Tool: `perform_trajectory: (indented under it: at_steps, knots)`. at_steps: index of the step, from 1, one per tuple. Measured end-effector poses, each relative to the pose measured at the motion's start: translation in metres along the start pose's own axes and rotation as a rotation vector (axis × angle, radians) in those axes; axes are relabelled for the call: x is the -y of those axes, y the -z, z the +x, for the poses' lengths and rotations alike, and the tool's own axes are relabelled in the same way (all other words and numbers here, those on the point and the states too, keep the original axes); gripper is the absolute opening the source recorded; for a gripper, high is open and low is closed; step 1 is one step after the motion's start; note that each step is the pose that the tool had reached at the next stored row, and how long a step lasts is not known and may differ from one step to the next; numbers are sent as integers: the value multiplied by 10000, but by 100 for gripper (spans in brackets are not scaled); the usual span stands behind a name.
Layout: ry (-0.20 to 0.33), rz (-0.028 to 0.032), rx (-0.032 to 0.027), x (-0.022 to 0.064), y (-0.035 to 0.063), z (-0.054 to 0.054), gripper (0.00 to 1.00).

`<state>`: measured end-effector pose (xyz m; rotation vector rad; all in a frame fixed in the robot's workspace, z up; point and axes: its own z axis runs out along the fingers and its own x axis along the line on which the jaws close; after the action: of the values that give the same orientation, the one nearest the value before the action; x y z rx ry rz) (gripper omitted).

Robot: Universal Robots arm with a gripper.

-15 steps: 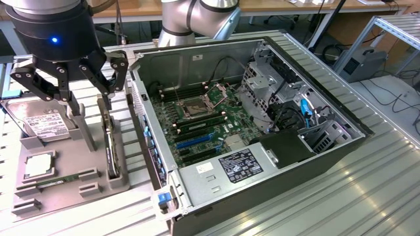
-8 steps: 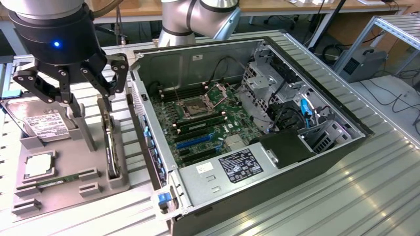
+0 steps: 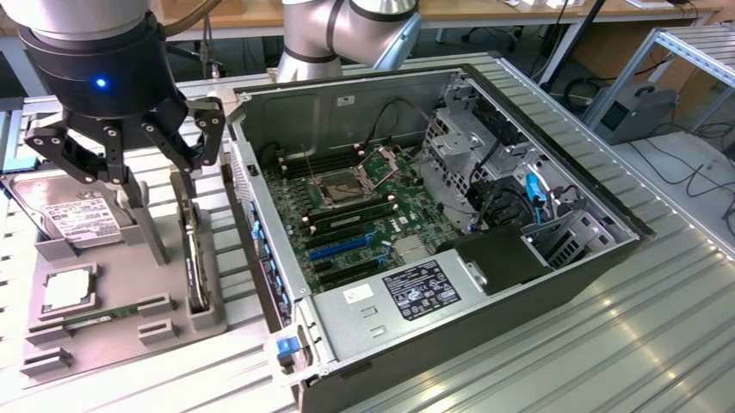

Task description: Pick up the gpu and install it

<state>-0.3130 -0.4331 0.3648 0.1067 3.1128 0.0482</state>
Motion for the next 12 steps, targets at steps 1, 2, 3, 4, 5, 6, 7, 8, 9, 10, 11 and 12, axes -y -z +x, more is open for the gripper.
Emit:
perform_trajectory:
  at_steps: [1,2,3,4,5,6,7,8,9,10,11,12]
  knots:
    - [0,1,-1,0,-4,0,54]
    - [0,0,0,0,-8,1,54]
    - [0,0,0,1,-17,1,54]
    - [0,0,-1,1,-23,1,54]
    - [0,0,-1,1,-29,1,54]
    - [0,0,0,1,-35,1,54]
    - [0,0,0,1,-38,1,54]
    - [0,0,0,1,-42,2,54]
    - [0,0,0,2,-46,2,54]
    - [0,1,-1,2,-49,2,54]
    - [0,1,-1,2,-52,2,54]
    - [0,0,-1,2,-55,2,54]
